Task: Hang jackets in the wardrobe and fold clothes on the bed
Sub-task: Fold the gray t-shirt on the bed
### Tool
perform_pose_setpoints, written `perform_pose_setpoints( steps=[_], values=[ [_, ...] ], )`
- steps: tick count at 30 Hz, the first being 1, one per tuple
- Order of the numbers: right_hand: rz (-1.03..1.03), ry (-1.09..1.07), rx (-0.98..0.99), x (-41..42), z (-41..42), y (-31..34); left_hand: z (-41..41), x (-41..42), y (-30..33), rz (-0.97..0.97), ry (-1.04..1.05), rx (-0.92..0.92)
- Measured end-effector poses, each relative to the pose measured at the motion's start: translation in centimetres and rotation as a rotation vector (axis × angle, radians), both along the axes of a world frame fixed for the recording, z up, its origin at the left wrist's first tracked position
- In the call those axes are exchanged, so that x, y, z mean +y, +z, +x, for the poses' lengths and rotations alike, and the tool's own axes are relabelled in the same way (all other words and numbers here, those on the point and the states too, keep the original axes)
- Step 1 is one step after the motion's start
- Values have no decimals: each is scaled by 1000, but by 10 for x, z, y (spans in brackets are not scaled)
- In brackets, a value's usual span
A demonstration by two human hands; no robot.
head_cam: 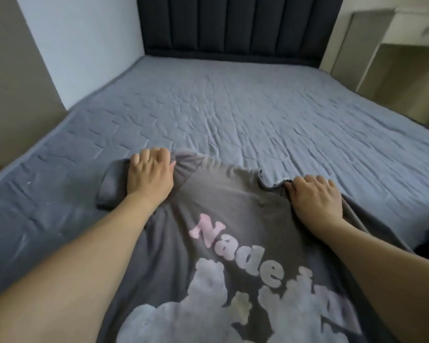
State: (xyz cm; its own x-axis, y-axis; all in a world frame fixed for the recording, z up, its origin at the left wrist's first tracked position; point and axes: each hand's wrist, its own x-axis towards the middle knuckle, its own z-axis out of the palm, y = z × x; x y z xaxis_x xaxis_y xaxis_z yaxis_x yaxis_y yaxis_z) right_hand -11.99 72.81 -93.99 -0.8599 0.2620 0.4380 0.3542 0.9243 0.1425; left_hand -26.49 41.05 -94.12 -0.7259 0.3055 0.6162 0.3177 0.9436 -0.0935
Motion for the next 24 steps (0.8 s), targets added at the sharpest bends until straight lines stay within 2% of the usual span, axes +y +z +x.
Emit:
perform_pose_setpoints(
  steps=[5,8,11,13,15,16,18,22,24],
  values=[
    [68,107,30,-42,-93,50,-56,-54,59,-37,97,119],
    [34,128,132,-59,-160,76,-95,-92,87,-95,241,101],
    [-77,120,112,-79,-207,66,-121,-116,81,-191,553,-148],
    [-233,104,-1,-100,-218,23,-125,-109,46,-12,650,-462],
    [-288,71,-35,-112,-217,-30,-119,-91,-5,201,612,-723],
    [-279,64,-9,-113,-218,-47,-116,-85,-28,233,592,-740],
    [-290,63,48,-105,-229,-58,-121,-82,-49,206,592,-643],
    [-287,102,42,-97,-239,-56,-135,-87,-46,178,599,-632],
    [-350,90,-38,-100,-227,-52,-128,-86,-46,184,582,-603]
  ],
)
